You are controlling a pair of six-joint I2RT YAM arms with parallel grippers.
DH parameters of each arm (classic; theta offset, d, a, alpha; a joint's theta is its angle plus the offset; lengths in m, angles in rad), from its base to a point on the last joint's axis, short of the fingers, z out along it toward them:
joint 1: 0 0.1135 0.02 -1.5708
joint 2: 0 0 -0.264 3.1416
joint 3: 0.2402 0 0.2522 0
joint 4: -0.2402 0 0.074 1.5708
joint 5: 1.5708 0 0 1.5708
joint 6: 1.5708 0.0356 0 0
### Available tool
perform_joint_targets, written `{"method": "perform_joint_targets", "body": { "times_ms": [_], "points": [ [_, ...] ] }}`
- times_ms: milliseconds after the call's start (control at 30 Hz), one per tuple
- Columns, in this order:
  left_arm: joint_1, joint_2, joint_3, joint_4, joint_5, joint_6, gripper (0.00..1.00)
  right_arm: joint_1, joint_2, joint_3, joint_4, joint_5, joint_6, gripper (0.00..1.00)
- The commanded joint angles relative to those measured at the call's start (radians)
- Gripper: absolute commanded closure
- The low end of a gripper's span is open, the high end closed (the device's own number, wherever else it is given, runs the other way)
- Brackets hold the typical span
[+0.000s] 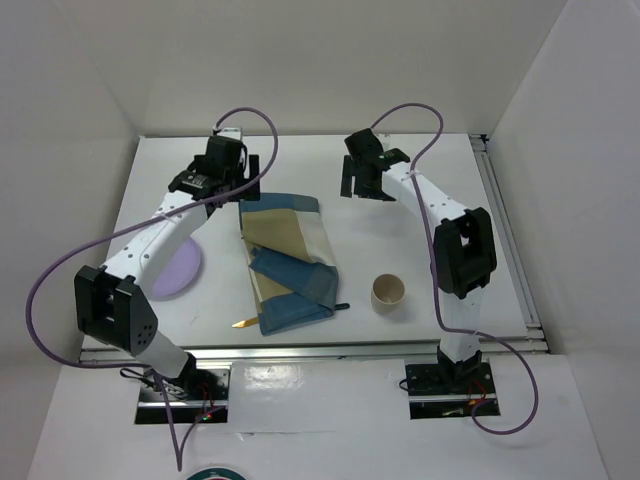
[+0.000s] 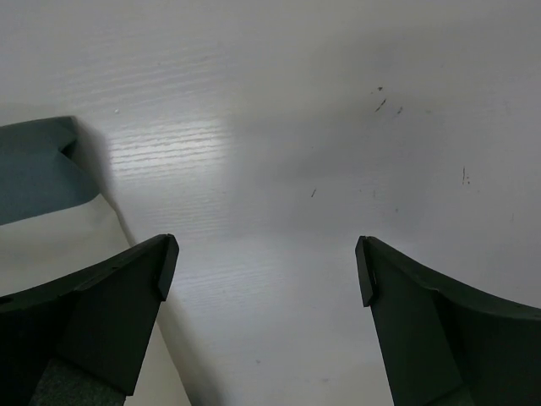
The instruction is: Set the dinner table for one person
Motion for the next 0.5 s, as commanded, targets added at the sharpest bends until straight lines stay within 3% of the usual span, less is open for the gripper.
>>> {"method": "perform_joint_targets", "body": {
  "times_ms": [0, 233, 467],
  "points": [
    [0.058, -0.024, 0.011, -0.037, 0.132, -0.067, 0.00, 0.013, -0.030, 0.013, 0.010, 0.007, -0.017, 0.00],
    [0.225, -0.013, -0.003, -0.040, 0.341, -0.133, 0.00, 0.031, -0.062, 0.022, -0.013, -0.002, 0.012, 0.00],
    [0.299, 0.108, 0.049, -0.103, 0.493, -0.143, 0.00, 0.040, -0.244, -0.158, 0.035, -0.011, 0.012, 0.00]
  ]
}}
